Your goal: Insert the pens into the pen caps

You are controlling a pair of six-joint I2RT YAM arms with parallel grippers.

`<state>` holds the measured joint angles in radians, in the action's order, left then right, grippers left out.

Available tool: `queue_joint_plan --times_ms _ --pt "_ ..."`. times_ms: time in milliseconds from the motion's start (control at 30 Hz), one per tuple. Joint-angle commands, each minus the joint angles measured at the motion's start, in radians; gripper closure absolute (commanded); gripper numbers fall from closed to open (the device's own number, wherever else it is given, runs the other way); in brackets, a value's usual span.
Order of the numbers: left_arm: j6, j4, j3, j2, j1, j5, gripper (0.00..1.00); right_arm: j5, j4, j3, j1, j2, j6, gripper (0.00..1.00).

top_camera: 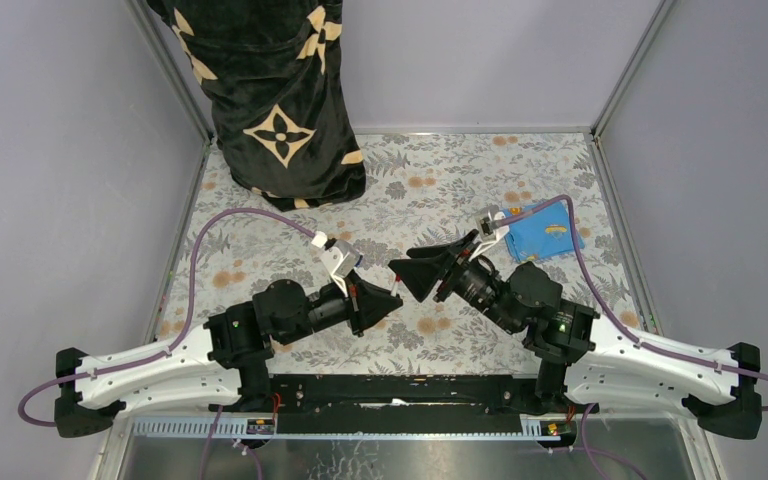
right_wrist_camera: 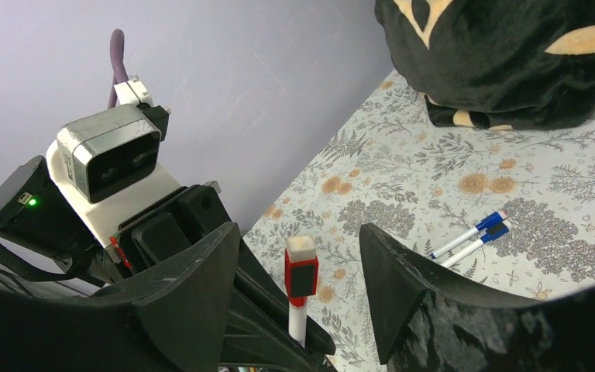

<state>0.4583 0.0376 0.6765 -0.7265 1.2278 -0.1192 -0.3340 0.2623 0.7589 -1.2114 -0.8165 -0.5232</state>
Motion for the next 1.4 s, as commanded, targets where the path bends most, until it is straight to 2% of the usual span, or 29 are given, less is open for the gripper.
queue_joint_plan --times_ms 0,267,467,700,833,967,1267,1367 --pt "-0.015 -0.071 0.033 -0.002 -0.004 0.011 1.0 0.047 0.001 0.054 0.011 -0.01 -0.033 0.37" --pt "-0.019 -0.081 0.036 -0.007 -0.004 0.021 1.0 0.081 -0.001 0.049 0.034 -0.019 -0.065 0.45" --pt "-0.019 -0.079 0.034 -0.006 -0.004 0.019 1.0 0.115 0.001 0.046 0.047 -0.021 -0.074 0.58" --pt "-0.02 -0.079 0.036 -0.009 -0.004 0.016 1.0 0.141 -0.009 0.046 0.056 -0.028 -0.081 0.6" --pt "-0.02 -0.079 0.04 -0.011 -0.004 0.016 1.0 0.149 -0.009 0.043 0.06 -0.03 -0.085 0.65" --pt "-0.021 -0.076 0.04 -0.01 -0.004 0.014 1.0 0.154 -0.009 0.039 0.064 -0.028 -0.089 0.73" --pt "-0.03 -0.076 0.056 0.0 -0.003 -0.002 1.0 0.161 -0.042 0.043 0.065 -0.044 -0.045 0.99" --pt "-0.058 -0.062 0.092 -0.004 -0.004 -0.004 1.0 0.196 -0.032 0.033 0.065 -0.068 -0.019 1.0"
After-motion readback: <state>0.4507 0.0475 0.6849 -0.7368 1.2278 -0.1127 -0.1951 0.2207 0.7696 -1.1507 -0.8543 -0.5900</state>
